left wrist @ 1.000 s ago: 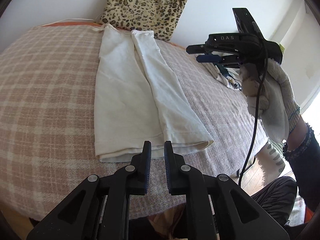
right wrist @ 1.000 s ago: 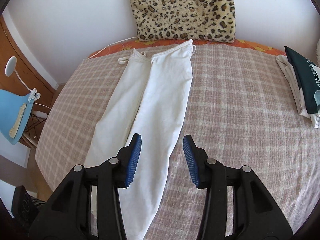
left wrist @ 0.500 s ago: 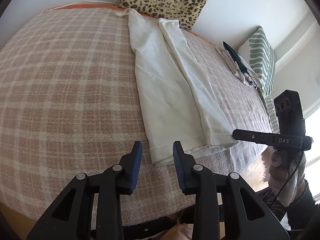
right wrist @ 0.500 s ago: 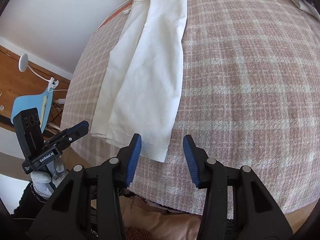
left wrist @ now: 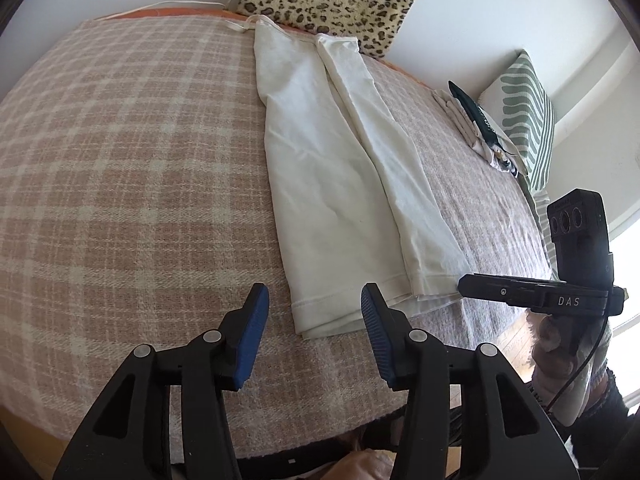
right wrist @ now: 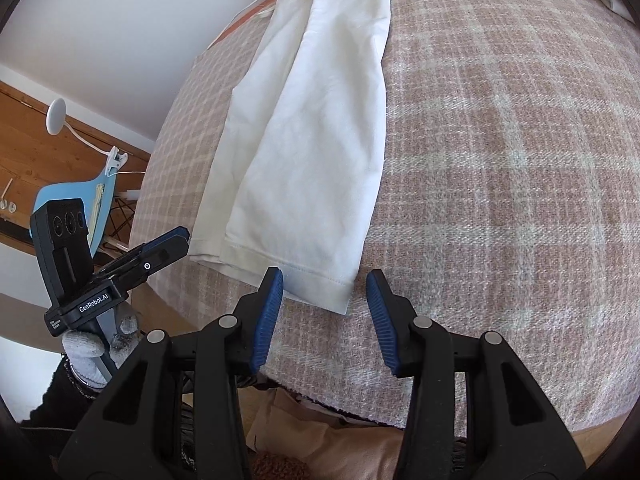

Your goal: Fold small clothes

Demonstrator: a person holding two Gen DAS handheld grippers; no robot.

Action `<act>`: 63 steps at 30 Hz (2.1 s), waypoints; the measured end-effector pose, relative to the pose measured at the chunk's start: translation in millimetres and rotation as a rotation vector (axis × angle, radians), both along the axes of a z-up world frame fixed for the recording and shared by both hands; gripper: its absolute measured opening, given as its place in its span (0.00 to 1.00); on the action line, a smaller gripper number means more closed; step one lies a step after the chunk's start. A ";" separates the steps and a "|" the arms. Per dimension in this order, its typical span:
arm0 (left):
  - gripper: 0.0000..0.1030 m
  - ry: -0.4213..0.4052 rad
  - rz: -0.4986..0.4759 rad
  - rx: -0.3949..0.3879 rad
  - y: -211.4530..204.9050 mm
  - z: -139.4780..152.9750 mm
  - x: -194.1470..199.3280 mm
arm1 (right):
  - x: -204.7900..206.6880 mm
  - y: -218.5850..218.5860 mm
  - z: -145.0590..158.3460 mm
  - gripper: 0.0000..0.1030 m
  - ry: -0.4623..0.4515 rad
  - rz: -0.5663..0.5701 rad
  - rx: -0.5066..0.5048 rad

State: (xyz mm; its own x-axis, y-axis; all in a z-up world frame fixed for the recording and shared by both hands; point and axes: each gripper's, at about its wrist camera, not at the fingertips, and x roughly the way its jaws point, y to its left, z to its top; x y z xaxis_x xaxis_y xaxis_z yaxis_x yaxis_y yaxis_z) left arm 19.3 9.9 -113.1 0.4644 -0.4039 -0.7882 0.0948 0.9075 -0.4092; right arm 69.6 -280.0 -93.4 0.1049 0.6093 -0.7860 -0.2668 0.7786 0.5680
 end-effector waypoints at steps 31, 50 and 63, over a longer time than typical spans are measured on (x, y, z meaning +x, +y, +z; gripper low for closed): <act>0.04 0.002 0.003 -0.128 12.8 -9.3 5.7 | 4.4 19.1 -6.2 0.07 -0.043 0.025 -0.007; 0.04 -0.007 -0.039 -0.129 11.5 -9.7 -1.9 | -11.6 32.9 1.0 0.07 -0.124 0.115 -0.080; 0.06 0.006 -0.087 -0.058 1.8 -14.1 -4.3 | -17.9 25.1 -5.3 0.07 -0.106 0.118 -0.069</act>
